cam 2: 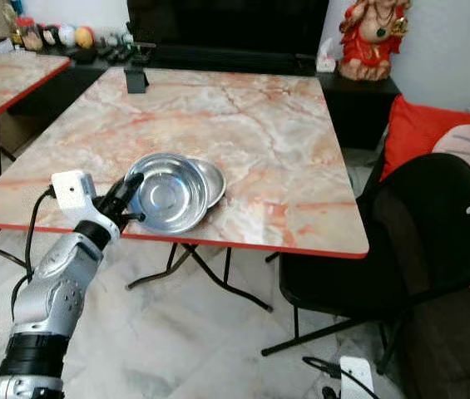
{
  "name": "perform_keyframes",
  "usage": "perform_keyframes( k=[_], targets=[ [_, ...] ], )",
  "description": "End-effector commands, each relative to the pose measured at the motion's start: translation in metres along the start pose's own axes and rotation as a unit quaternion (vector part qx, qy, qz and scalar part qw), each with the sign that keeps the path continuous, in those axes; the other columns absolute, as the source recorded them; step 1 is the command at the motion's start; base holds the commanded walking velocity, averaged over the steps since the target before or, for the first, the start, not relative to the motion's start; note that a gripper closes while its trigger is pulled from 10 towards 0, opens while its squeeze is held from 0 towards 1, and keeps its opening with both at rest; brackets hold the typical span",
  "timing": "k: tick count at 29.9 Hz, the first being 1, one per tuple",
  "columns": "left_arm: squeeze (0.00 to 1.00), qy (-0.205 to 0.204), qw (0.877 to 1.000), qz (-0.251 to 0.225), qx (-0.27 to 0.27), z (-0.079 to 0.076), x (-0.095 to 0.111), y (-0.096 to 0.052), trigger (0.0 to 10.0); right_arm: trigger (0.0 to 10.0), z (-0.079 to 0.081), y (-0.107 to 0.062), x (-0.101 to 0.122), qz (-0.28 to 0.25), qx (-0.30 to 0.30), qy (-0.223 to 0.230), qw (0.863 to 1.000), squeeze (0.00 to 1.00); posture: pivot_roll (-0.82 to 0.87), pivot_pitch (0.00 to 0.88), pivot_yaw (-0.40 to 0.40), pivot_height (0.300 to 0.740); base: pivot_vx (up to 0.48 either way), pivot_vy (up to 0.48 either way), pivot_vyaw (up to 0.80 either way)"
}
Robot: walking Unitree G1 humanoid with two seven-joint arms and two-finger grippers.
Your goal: Setting the table
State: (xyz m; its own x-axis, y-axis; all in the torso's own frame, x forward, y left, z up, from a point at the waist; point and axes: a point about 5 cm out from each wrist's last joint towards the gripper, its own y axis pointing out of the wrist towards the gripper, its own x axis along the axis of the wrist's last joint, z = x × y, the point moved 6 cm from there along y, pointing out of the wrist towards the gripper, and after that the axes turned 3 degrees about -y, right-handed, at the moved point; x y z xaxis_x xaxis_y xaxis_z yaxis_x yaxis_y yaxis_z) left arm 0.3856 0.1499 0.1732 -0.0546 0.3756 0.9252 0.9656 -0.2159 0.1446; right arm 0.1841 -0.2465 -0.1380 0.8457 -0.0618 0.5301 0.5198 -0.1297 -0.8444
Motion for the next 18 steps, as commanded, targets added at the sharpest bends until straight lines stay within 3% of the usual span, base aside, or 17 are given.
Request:
perform_keyframes(
  k=[1, 18],
  targets=[
    [0.0, 0.002, 1.0, -0.009, -0.001, -0.0013, 0.0061, 0.0022, 10.0, 10.0, -0.001, 0.0003, 0.0035, -0.005, -0.001, 0.002, 1.0, 0.0, 0.08, 0.0, -0.027, 0.727, 0.3, 0.0, 0.0],
    [0.0, -0.003, 1.0, -0.009, -0.005, -0.0048, 0.005, 0.0025, 10.0, 10.0, -0.0024, 0.0003, 0.0046, -0.006, -0.004, 0.001, 1.0, 0.0, 0.08, 0.0, -0.03, 0.727, 0.31, 0.0, 0.0]
  ],
)
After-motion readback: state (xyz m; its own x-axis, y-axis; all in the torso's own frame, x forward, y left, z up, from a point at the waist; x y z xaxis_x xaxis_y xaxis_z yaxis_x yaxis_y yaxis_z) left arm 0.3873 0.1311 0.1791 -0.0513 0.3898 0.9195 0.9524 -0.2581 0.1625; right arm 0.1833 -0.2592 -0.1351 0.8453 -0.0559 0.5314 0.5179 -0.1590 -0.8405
